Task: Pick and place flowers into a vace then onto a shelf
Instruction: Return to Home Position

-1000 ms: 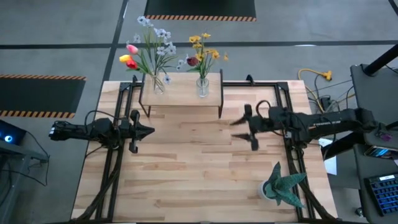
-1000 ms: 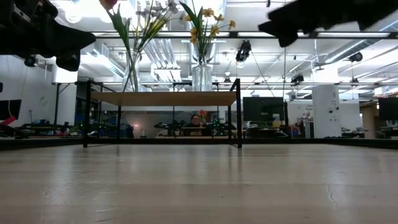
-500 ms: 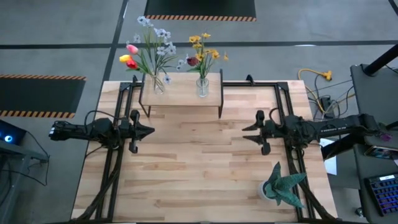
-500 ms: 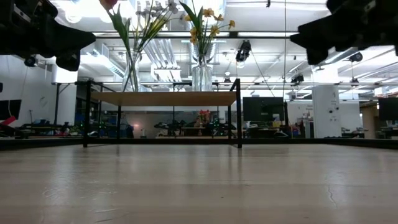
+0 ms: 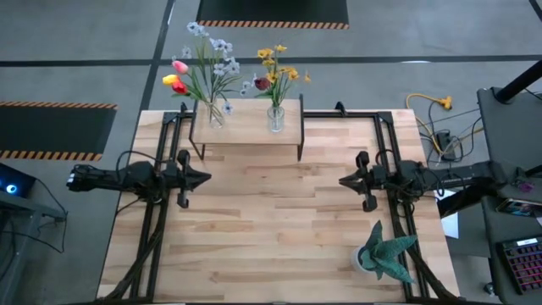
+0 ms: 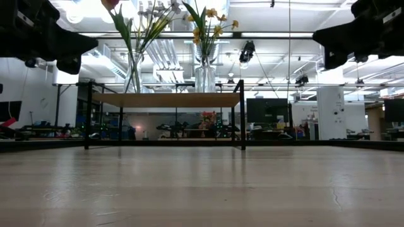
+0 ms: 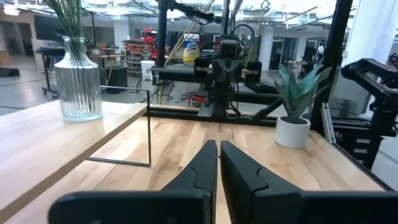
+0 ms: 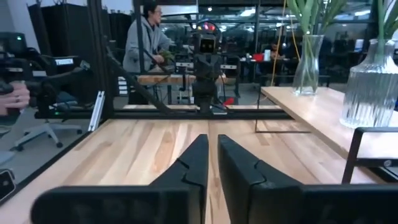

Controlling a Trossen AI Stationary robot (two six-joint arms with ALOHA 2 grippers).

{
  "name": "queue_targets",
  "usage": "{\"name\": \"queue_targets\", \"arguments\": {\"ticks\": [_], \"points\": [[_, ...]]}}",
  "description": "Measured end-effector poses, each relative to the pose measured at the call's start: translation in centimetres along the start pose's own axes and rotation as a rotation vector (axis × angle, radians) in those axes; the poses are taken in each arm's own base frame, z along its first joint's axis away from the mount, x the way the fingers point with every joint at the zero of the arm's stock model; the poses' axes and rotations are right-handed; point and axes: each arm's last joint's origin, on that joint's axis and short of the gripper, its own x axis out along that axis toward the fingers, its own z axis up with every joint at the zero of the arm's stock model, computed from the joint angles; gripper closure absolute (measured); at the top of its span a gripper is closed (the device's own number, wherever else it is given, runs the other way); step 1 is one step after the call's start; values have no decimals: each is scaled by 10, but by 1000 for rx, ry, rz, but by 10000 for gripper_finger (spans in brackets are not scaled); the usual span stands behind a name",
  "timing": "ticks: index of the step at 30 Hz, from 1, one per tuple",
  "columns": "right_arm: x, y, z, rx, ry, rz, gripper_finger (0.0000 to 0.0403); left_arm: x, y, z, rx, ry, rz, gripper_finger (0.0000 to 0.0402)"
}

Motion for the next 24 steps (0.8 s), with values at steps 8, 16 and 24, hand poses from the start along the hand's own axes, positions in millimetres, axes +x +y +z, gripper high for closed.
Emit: {"name": "queue_targets", "arguments": {"ticks": [8, 16, 24], "points": [[-8, -1, -12, 9, -23, 2, 394, 2, 0, -11, 6, 26, 4, 399], [-9, -1, -19, 23, 33, -1, 394, 4, 0, -18, 0, -18, 10, 399], [-9, -1, -19, 36, 43, -2, 394, 4, 1, -19, 9, -10, 22, 399]]}}
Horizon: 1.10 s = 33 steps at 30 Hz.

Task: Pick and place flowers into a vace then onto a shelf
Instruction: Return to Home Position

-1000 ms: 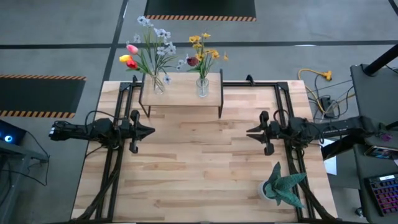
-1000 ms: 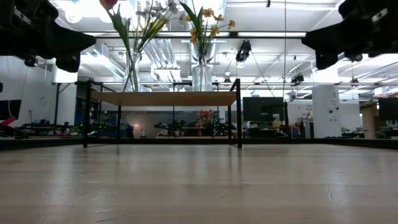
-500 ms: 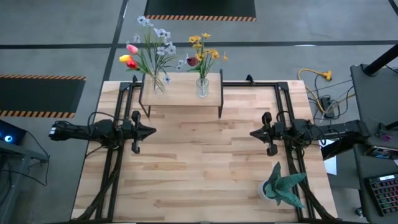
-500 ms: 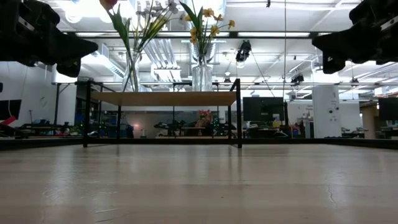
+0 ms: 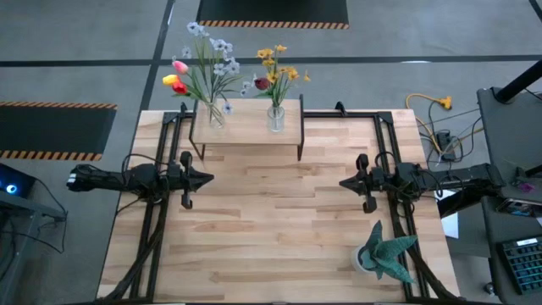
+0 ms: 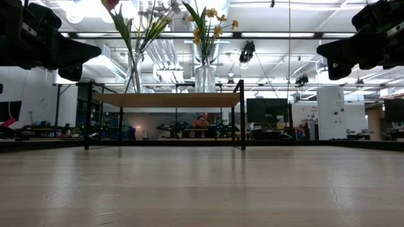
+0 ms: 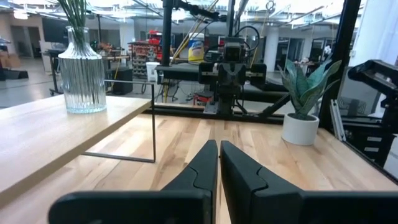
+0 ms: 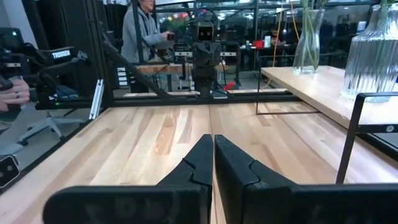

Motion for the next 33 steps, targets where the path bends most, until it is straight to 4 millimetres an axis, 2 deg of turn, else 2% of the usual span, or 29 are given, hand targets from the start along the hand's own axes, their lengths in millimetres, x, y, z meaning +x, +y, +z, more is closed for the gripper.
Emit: {"name": "queue_targets", "arguments": {"ticks": [13, 24, 33], "points": [[0, 1, 4, -59, -45, 12, 394, 0, 0, 0, -10, 0, -1, 399], [-1, 0, 4, 106, -43, 8, 394, 0, 0, 0, -11, 0, -3, 399], [-5, 0, 3, 37, -30, 4, 394, 0, 0, 0, -11, 0, -3, 399]]}}
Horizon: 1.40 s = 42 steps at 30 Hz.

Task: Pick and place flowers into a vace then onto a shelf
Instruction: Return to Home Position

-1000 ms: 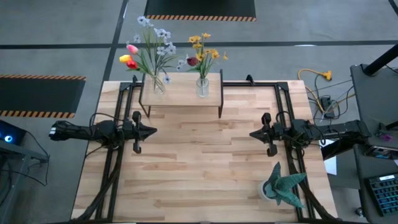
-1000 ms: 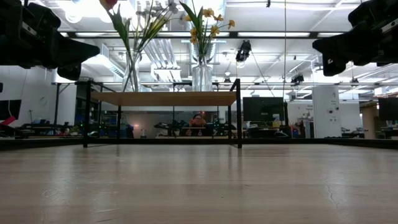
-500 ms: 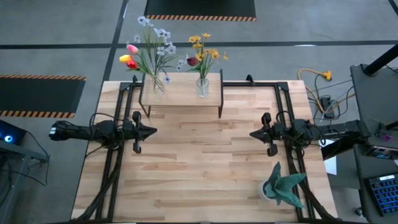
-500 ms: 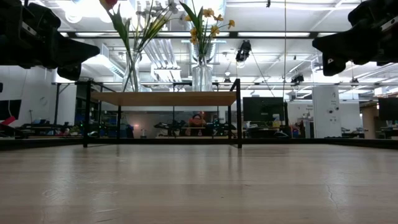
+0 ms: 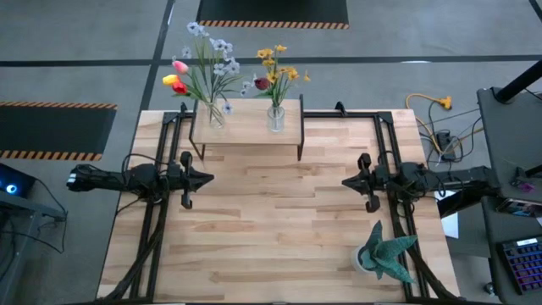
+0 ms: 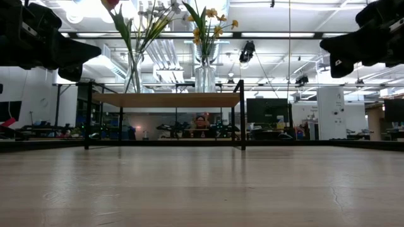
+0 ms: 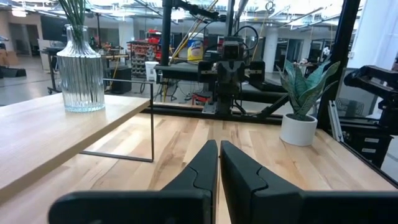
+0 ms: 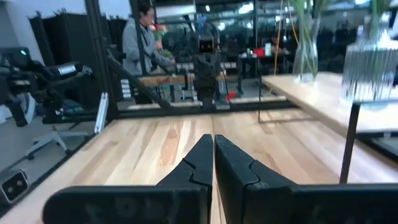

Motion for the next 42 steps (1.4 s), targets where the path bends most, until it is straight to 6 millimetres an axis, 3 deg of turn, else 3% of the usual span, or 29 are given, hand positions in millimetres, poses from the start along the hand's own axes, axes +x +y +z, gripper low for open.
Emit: {"name": "queue_targets", "arguments": {"ticks": [10, 42], "points": [[-8, 1, 6, -43, -70, 32, 394, 0, 0, 0, 0, 0, 0, 399], [-6, 1, 3, -44, -38, 30, 394, 0, 0, 0, 0, 0, 0, 399]]}}
